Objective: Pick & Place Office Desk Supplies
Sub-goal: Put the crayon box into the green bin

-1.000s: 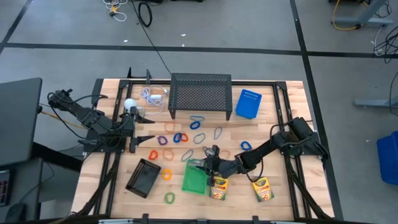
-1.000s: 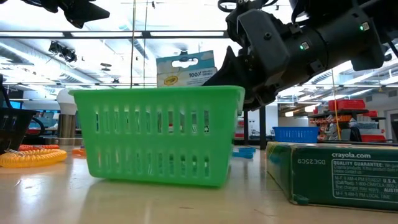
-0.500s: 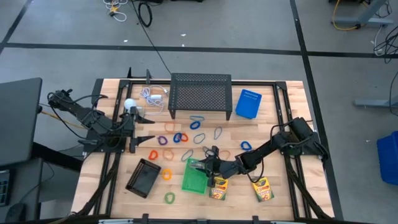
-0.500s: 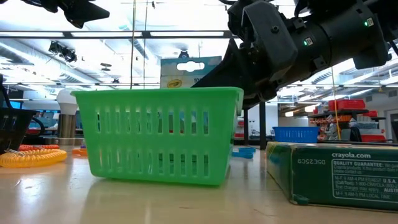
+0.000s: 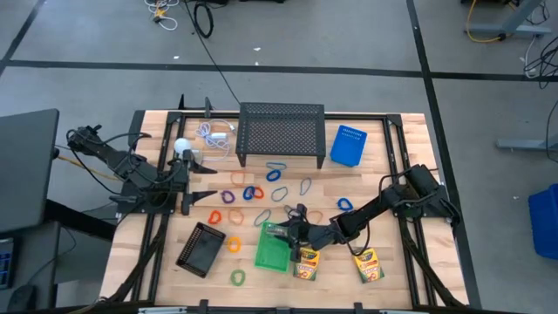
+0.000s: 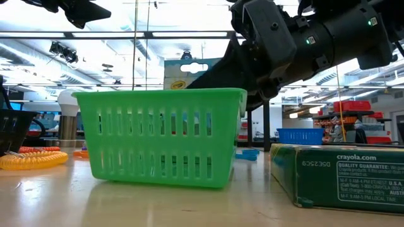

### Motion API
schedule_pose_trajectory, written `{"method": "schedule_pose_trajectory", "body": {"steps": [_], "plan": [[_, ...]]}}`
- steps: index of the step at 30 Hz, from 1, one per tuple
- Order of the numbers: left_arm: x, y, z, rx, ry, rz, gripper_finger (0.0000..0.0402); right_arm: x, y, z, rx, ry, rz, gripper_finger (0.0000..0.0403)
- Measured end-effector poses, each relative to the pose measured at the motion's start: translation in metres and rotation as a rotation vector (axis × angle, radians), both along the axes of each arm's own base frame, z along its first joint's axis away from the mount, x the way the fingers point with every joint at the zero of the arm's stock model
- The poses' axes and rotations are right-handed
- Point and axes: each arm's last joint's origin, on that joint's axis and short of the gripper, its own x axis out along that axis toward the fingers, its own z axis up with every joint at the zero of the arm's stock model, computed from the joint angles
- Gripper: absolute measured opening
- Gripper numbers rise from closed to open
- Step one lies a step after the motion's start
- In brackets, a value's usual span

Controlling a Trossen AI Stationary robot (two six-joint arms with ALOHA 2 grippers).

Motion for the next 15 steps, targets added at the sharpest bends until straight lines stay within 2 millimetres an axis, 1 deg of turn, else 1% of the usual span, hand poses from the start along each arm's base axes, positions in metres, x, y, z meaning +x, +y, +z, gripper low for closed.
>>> {"method": "schedule_pose_trajectory", "body": {"steps": [4,7,11,15], "plan": [[0.000,0.000,0.000,-0.004,0.000,-0.004,0.0283,0.000,0.000,0.001,-0.003,-0.003,0.002,0.0221],[0.000,0.000,0.000,-0.004,0.000,-0.004,0.0283,0.000,0.001,0.003,-0.010,-0.015,0.010,0.0241],[0.000,0.000,0.000,-0.003,0.000,-0.004,0.0283,0.000,0.005,0.007,-0.027,-0.048,0.030,0.0251],[0.000,0.000,0.000,-0.004,0.000,-0.004,0.0283,-0.004,0.008,0.024,-0.065,-0.093,0.024,0.0251]]}}
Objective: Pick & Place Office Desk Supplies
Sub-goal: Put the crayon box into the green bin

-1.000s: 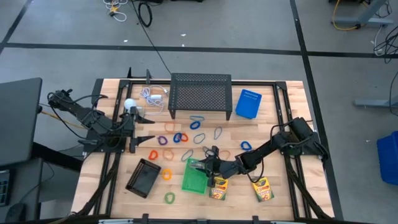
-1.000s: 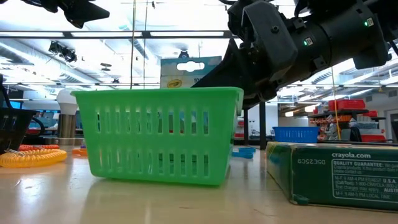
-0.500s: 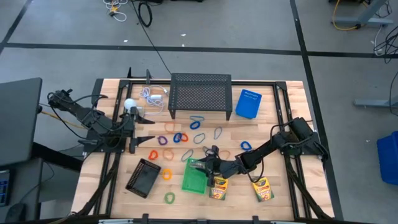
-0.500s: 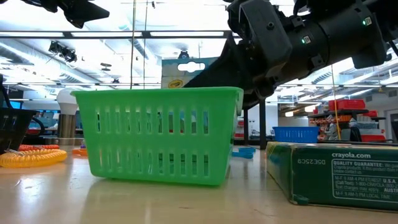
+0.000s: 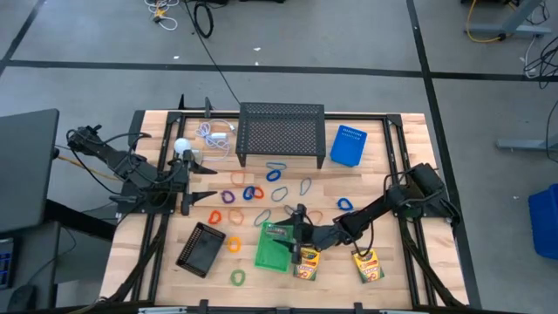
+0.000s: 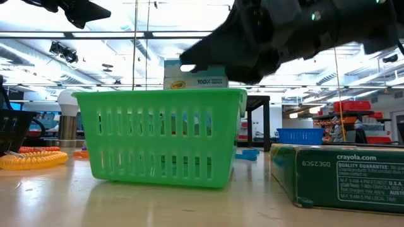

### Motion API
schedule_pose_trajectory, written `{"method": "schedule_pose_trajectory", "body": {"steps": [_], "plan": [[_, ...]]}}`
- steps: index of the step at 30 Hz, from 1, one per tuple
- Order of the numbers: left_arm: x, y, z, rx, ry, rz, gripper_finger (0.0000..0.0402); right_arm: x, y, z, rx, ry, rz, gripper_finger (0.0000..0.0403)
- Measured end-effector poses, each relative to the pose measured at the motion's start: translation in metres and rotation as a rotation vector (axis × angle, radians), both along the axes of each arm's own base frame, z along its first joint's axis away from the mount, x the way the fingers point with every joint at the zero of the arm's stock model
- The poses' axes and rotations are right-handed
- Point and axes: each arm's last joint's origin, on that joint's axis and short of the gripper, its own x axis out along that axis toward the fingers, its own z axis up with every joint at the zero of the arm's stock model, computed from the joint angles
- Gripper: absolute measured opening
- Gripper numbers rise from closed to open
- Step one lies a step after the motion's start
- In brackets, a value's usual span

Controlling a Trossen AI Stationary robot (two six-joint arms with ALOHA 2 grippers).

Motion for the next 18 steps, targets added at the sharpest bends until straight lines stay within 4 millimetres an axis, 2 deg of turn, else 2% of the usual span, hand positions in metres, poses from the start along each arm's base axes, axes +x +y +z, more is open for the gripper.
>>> {"method": "schedule_pose_trajectory", "body": {"steps": [5,10,18], "plan": [[0.000,0.000,0.000,-0.001,-0.001,0.000,0.0283,-0.009,0.004,0.026,-0.074,-0.035,-0.020,0.0251],[0.000,0.000,-0.001,-0.003,0.012,-0.005,0.0283,-0.026,0.003,0.047,-0.153,0.022,-0.110,0.0251],[0.000,0.000,-0.001,-0.005,0.013,-0.006,0.0283,-0.051,0.006,0.062,-0.095,0.101,-0.178,0.0251]]}}
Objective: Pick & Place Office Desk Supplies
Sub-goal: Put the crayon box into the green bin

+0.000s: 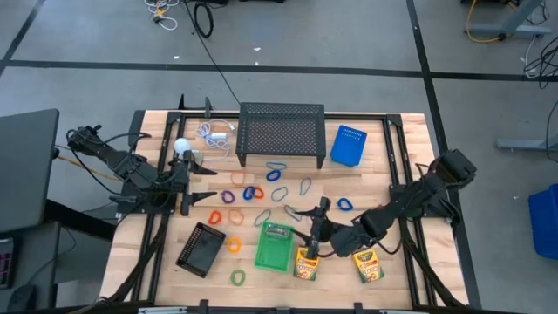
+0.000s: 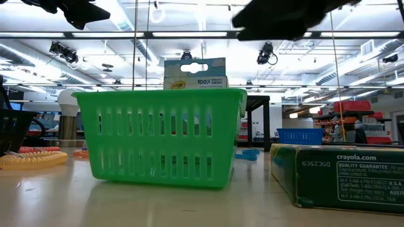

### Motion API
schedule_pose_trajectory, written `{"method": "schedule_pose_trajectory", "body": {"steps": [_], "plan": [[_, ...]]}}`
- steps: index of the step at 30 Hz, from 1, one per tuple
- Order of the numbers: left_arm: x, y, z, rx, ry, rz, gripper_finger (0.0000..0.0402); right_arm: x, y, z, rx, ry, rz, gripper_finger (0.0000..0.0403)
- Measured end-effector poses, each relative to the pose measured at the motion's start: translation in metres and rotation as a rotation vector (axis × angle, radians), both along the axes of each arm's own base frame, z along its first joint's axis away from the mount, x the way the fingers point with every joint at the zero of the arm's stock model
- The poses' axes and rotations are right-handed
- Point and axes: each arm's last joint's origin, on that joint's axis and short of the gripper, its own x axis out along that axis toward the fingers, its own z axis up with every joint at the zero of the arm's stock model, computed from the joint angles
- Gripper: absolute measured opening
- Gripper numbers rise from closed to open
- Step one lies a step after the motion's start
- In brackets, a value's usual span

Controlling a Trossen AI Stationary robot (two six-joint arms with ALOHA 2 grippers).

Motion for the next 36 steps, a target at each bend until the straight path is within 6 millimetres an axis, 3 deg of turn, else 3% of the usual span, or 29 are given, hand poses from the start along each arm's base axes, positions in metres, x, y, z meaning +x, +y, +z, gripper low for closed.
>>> {"method": "schedule_pose_trajectory", "body": {"steps": [19,25,36], "plan": [[0.000,0.000,0.000,-0.048,-0.006,0.009,0.0283,-0.028,0.010,-0.021,0.270,0.186,-0.067,0.0251],[0.000,0.000,0.000,-0.058,-0.007,0.011,0.0283,-0.042,0.008,-0.032,0.373,0.336,-0.141,0.0226],[0.000,0.000,0.000,-0.056,-0.004,0.010,0.0283,-0.050,0.023,0.017,0.441,0.654,-0.160,0.0160]]}}
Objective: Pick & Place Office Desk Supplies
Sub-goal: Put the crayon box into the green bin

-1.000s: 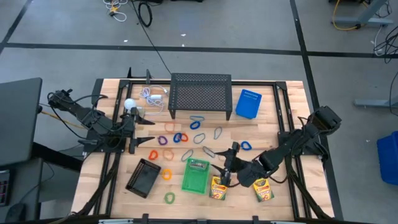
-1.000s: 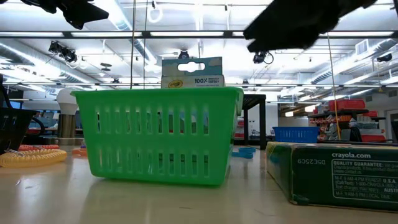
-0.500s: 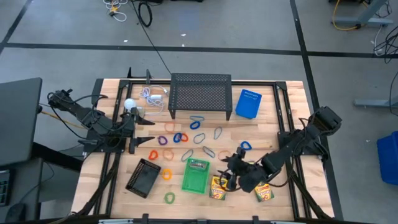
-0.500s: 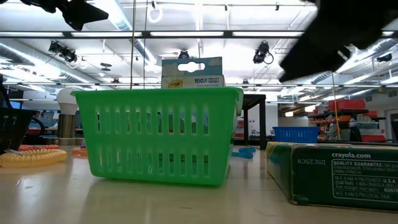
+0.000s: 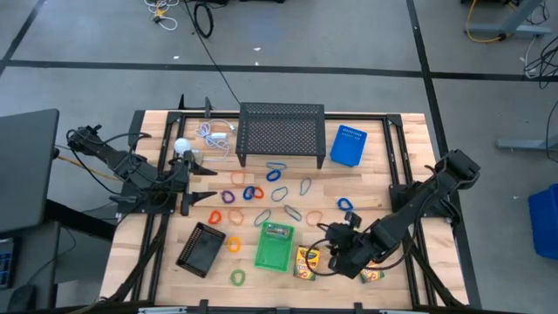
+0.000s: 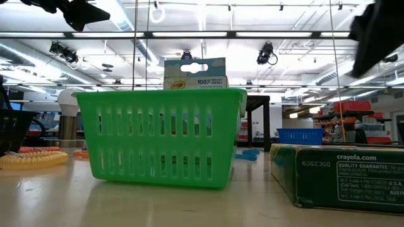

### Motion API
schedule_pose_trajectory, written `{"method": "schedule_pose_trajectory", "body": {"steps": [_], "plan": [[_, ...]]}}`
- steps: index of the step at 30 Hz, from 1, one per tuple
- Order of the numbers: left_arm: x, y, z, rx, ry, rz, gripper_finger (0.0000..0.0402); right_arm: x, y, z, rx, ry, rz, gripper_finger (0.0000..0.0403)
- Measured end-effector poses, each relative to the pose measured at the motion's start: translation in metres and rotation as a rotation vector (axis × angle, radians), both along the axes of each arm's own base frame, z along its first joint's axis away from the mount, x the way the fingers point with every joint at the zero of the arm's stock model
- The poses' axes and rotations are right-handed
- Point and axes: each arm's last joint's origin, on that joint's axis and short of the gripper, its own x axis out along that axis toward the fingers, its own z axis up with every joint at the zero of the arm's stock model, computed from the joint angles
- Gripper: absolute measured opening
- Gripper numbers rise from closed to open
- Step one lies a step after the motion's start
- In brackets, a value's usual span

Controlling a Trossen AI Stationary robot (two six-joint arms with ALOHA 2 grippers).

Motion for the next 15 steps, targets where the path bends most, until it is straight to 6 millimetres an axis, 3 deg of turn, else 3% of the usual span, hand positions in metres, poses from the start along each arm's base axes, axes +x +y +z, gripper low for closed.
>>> {"method": "schedule_pose_trajectory", "body": {"steps": [15], "plan": [[0.006,-0.003,-0.004,0.048,0.038,-0.006,0.0283,-0.020,0.005,0.000,0.347,0.415,-0.208,0.0111]]}}
